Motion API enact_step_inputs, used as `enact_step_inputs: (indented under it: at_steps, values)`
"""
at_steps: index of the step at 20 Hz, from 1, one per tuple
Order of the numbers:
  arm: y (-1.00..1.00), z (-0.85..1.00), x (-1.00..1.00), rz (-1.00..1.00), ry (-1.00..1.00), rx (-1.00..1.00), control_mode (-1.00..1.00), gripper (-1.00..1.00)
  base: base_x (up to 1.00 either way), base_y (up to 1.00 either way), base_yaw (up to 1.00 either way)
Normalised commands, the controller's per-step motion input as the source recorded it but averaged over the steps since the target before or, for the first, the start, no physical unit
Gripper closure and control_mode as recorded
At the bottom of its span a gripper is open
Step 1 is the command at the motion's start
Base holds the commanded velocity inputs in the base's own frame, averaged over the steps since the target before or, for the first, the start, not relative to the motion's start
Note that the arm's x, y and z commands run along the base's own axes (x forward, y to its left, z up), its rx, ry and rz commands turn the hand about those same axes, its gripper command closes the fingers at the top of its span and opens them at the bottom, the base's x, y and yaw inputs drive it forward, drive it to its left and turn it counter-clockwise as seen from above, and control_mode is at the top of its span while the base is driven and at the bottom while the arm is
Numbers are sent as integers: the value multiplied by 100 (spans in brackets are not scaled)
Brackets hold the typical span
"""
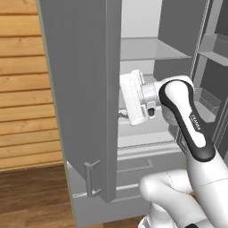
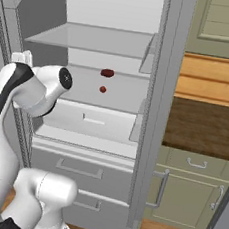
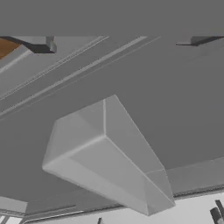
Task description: Take the strawberry from the fridge and place it on top of the pancake, located on the dining counter.
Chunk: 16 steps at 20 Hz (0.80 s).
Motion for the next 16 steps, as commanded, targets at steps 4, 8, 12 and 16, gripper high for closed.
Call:
enact_step_inputs:
  at_steps: [4, 8, 12, 16]
  values:
    - [39, -7, -34, 4, 0, 0, -100, -100, 0, 0, 0]
    - [48, -14, -55, 0, 0, 0, -100, -100, 0, 0, 0]
    - [66, -7, -41, 0, 0, -1, -100, -100, 0, 0, 0]
    - [54, 0, -20, -3, -2, -1, -100, -100, 0, 0, 0]
